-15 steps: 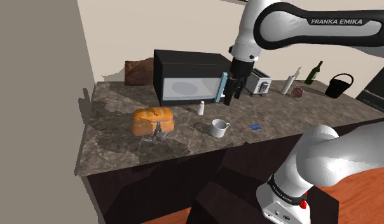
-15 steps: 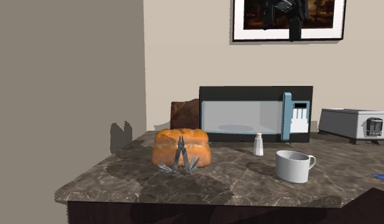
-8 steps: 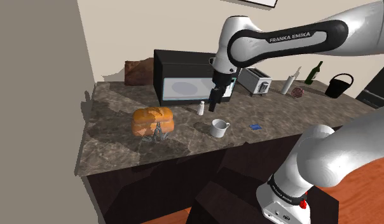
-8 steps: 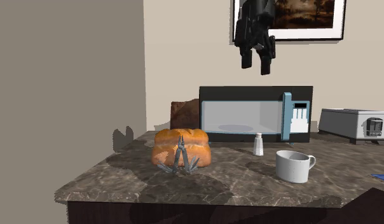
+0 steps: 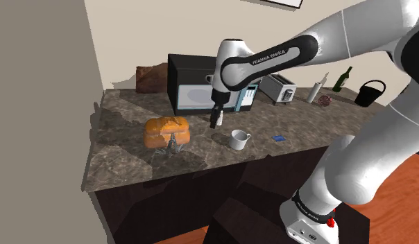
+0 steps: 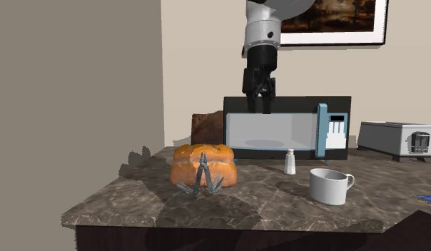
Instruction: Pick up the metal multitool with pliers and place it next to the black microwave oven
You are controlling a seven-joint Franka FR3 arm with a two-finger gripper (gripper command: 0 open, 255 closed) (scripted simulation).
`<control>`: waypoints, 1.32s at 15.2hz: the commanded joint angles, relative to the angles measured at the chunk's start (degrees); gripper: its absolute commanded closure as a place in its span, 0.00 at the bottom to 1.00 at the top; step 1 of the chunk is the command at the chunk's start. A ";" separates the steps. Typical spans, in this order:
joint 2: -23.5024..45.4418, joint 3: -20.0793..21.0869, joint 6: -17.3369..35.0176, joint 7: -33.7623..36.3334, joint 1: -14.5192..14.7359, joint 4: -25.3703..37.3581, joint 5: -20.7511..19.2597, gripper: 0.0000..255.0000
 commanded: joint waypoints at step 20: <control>38.26 4.06 17.56 -20.24 2.52 25.14 -1.26 0.00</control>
